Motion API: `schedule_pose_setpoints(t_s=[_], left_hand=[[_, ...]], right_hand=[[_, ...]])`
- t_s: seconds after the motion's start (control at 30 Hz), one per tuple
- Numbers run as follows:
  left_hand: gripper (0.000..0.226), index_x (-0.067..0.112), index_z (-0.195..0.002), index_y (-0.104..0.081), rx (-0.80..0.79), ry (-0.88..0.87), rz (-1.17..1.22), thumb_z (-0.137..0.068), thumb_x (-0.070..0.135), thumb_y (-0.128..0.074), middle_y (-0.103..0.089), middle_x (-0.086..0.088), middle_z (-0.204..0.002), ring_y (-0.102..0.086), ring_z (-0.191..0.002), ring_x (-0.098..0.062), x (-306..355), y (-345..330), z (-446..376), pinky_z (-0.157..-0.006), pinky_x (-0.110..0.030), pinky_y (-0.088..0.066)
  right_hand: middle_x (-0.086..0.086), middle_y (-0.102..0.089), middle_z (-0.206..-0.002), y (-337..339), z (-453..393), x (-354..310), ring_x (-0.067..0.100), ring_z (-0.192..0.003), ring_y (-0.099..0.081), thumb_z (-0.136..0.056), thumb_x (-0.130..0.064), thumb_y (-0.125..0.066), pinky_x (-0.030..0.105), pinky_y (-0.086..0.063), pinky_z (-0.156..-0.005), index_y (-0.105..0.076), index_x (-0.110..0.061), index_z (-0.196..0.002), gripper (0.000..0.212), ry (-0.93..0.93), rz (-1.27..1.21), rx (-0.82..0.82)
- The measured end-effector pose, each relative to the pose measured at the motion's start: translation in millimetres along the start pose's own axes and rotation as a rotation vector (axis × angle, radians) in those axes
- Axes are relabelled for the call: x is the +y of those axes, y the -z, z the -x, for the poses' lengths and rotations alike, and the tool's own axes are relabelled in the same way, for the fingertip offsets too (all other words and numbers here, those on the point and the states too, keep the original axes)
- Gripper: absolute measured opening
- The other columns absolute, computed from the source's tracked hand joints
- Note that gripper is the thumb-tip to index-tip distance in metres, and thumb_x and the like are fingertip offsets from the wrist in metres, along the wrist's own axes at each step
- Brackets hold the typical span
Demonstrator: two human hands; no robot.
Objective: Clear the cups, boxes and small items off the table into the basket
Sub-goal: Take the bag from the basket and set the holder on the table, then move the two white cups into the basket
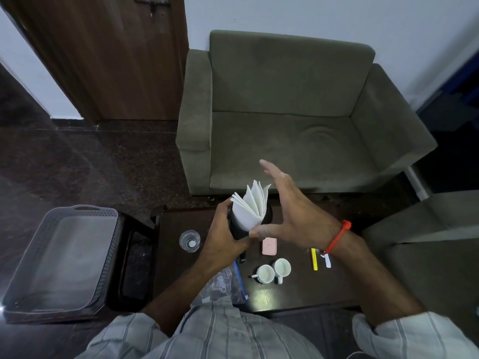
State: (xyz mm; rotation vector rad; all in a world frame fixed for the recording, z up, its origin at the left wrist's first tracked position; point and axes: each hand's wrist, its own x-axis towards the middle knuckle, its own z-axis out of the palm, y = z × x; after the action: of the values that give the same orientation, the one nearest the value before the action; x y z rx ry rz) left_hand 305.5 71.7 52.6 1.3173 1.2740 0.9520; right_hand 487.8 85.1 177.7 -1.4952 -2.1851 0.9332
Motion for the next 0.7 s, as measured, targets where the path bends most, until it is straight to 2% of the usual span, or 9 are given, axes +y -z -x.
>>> schedule_pose_setpoints(t_s=[0.07, 0.2, 0.3, 0.33, 0.4, 0.47, 0.53, 0.6, 0.7], left_hand=[[0.091, 0.02, -0.139, -0.045, -0.006, -0.003, 0.019, -0.065, 0.03, -0.098, -0.065, 0.003, -0.131, -0.064, -0.122, -0.014, -2, 2, -2, -0.099, -0.042, -0.058], [0.089, 0.017, -0.139, -0.045, -0.059, -0.017, 0.034, -0.067, 0.021, -0.096, -0.065, 0.003, -0.129, -0.065, -0.119, -0.012, -8, 6, -1, -0.098, -0.044, -0.058], [0.091, 0.018, -0.14, -0.044, -0.123, -0.065, -0.02, -0.065, 0.031, -0.093, -0.061, -0.001, -0.13, -0.064, -0.119, -0.015, -11, 4, 4, -0.098, -0.042, -0.058], [0.091, 0.021, -0.141, -0.042, -0.147, -0.077, -0.031, -0.066, 0.029, -0.093, -0.058, -0.001, -0.133, -0.062, -0.121, -0.014, -12, 3, 6, -0.1, -0.04, -0.057], [0.093, 0.019, -0.144, -0.04, -0.199, -0.099, -0.033, -0.068, 0.012, -0.093, -0.052, -0.002, -0.14, -0.058, -0.129, -0.017, -18, 1, 9, -0.106, -0.044, -0.052], [0.095, 0.011, -0.148, -0.038, -0.257, -0.11, -0.078, -0.069, 0.003, -0.091, -0.045, -0.003, -0.146, -0.051, -0.136, -0.02, -25, 3, 8, -0.112, -0.049, -0.047], [0.098, 0.012, -0.152, -0.037, -0.325, -0.089, -0.139, -0.07, 0.005, -0.091, -0.038, -0.001, -0.152, -0.043, -0.144, -0.018, -26, 4, 4, -0.118, -0.047, -0.042], [0.106, 0.013, -0.157, -0.031, -0.398, -0.058, -0.188, -0.07, 0.013, -0.093, -0.034, -0.001, -0.157, -0.036, -0.149, -0.015, -28, 1, -1, -0.124, -0.041, -0.034], [0.112, 0.018, -0.161, -0.024, -0.477, -0.017, -0.29, -0.073, 0.025, -0.093, -0.023, 0.002, -0.162, -0.024, -0.152, -0.01, -33, -13, -8, -0.125, -0.025, -0.022]], right_hand=[[-0.01, -0.026, -0.152, -10, -1, 5, -0.002, -0.139, -0.031, -0.061, -0.042, -0.093, 0.003, -0.024, -0.11, 0.009, -0.043, -0.154, 0.138, -0.084, -0.137, 0.046], [-0.024, -0.04, -0.139, -41, 1, 17, -0.004, -0.129, -0.048, -0.06, -0.037, -0.095, 0.02, -0.038, -0.108, 0.006, -0.037, -0.155, 0.139, -0.204, -0.302, 0.082], [-0.014, -0.043, -0.144, -66, 7, 23, 0.003, -0.134, -0.046, -0.058, -0.041, -0.095, 0.027, -0.038, -0.113, -0.005, -0.035, -0.155, 0.132, -0.218, -0.289, 0.097], [-0.011, -0.044, -0.144, -73, 9, 24, 0.003, -0.134, -0.046, -0.058, -0.042, -0.095, 0.026, -0.039, -0.112, -0.011, -0.042, -0.152, 0.126, -0.218, -0.279, 0.116], [-0.004, -0.047, -0.139, -86, 15, 26, 0.007, -0.13, -0.049, -0.058, -0.042, -0.094, 0.025, -0.041, -0.108, -0.019, -0.072, -0.131, 0.108, -0.238, -0.243, 0.168], [-0.005, -0.049, -0.128, -95, 21, 31, 0.001, -0.12, -0.052, -0.056, -0.045, -0.09, 0.015, -0.043, -0.098, -0.023, -0.081, -0.112, 0.095, -0.304, -0.241, 0.226], [-0.01, -0.046, -0.121, -101, 27, 41, -0.007, -0.115, -0.049, -0.055, -0.045, -0.088, 0.003, -0.039, -0.088, -0.031, -0.07, -0.114, 0.086, -0.371, -0.25, 0.266], [-0.01, -0.046, -0.118, -103, 33, 55, -0.008, -0.106, -0.048, -0.055, -0.045, -0.09, 0.001, -0.039, -0.08, -0.041, -0.043, -0.125, 0.085, -0.463, -0.23, 0.308], [-0.011, -0.052, -0.117, -95, 36, 88, -0.012, -0.1, -0.047, -0.054, -0.047, -0.091, -0.005, -0.034, -0.084, -0.048, -0.026, -0.127, 0.088, -0.563, -0.21, 0.417]])
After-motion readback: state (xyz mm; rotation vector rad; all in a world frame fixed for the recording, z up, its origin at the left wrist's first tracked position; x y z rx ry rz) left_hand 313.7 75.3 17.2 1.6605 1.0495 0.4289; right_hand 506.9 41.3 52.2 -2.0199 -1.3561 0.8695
